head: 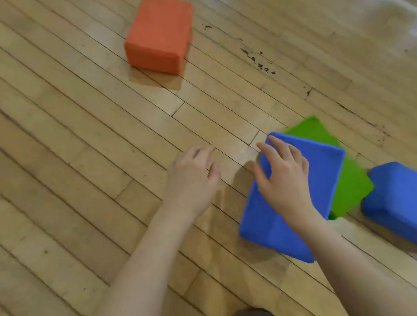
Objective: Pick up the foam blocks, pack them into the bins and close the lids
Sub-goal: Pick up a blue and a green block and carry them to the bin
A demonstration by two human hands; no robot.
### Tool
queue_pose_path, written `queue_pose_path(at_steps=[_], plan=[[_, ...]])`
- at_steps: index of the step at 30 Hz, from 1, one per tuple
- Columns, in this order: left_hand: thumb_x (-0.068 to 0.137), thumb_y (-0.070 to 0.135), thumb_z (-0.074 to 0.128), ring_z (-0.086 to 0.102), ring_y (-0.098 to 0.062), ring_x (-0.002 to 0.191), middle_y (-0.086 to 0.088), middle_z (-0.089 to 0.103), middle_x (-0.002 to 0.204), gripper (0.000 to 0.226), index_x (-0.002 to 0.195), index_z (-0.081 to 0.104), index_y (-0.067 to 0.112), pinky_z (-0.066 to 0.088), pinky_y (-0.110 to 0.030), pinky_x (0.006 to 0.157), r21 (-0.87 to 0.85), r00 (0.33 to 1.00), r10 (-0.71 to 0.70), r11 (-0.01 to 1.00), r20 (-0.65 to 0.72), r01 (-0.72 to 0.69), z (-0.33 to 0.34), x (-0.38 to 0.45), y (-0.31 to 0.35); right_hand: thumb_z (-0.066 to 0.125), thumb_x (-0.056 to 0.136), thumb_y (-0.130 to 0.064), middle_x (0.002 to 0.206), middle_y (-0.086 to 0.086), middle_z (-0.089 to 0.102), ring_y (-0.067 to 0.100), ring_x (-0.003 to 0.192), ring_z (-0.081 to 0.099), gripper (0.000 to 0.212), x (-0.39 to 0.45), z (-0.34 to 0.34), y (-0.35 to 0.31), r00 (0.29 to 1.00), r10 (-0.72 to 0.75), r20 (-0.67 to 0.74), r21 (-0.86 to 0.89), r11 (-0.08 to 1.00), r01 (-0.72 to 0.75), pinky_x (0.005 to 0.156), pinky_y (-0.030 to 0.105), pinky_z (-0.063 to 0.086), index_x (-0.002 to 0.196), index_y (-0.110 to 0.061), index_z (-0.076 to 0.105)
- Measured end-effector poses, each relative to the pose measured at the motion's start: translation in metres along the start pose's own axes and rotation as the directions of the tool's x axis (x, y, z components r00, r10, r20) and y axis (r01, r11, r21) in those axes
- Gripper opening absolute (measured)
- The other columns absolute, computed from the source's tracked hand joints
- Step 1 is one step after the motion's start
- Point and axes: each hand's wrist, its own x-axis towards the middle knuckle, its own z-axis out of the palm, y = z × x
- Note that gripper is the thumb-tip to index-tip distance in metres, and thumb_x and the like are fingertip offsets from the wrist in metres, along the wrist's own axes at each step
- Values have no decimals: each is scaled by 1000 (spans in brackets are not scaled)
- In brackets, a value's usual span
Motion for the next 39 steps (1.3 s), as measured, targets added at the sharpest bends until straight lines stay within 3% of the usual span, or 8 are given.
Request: queue_pose_path(at_steps=[4, 9, 14, 20, 24, 29, 35, 39], plan=[[96, 34, 43, 30, -23, 132, -2, 31, 149, 53, 146, 29, 24, 25, -39, 109, 141, 981, 63, 986, 181, -89, 64, 2, 18, 54, 83, -52, 155, 13, 18, 36, 140, 17, 70, -19, 4, 48, 996, 86, -24, -200, 976, -90, 107, 49, 18, 143, -20, 35], [96, 40, 40, 22, -24, 135, 2, 2, 158, 61, 149, 11, 32, 19, -37, 110, 252, 940, 160, 937, 301, -240, 95, -7, 29, 53, 77, -66, 154, 21, 6, 42, 140, 11, 91, -34, -1, 63, 967, 245, -77, -175, 951, -255, 107, 53, 18, 147, -20, 18], [97, 49, 27, 15, -19, 137, 8, -2, 158, 58, 150, 9, 31, 18, -34, 107, 307, 942, 153, 919, 297, -246, 101, -11, 24, 53, 85, -48, 150, 21, 25, 34, 127, 39, 74, -48, -11, 70, 964, 241, -115, 36, 971, -238, 98, 46, 30, 143, -12, 24], [87, 52, 8, 31, -15, 134, 3, 24, 154, 68, 149, 16, 26, 27, -34, 105, 146, 931, 256, 943, 259, -300, 83, -24, 24, 44, 94, -18, 137, 12, 50, 25, 127, 46, 37, -33, -10, 60, 971, -210, -116, 340, 910, 237, 104, 41, 38, 125, -1, 55], [84, 62, 24, 31, -15, 137, -2, 28, 153, 79, 149, 18, 16, 32, -36, 105, 127, 934, 281, 941, 221, -313, 70, -32, 20, 45, 93, -32, 144, -1, 42, 24, 133, 35, 36, -32, 1, 55, 987, -150, -62, 335, 928, 162, 106, 36, 25, 127, -27, 58], [57, 80, 51, 33, -18, 135, -5, 20, 153, 123, 150, 4, 13, 42, -32, 96, 147, 974, 121, 978, 192, -151, 72, -41, 25, 47, 92, -32, 140, -7, 46, 15, 129, 39, 40, -19, -1, 51, 994, -109, 31, 597, 799, 69, 108, 25, 30, 130, -23, 54], [75, 51, 48, 47, -23, 117, -4, 28, 146, 76, 144, 18, 37, 55, -40, 76, 26, 959, 277, 960, 66, -279, 77, -20, 34, 43, 93, -33, 139, -2, 49, 13, 128, 42, 42, -7, 5, 93, 997, 69, -18, 531, 846, -49, 108, 37, 34, 131, -19, 54], [84, 45, 42, 60, -32, 95, -15, 47, 136, 55, 134, 51, 24, 54, -36, 56, 254, 949, 313, 914, 48, -315, 81, -1, 40, 42, 91, -47, 151, -5, 33, 27, 140, 24, 50, -3, 9, 126, 985, 145, 97, 132, 979, -157, 109, 43, 17, 139, -32, 43]])
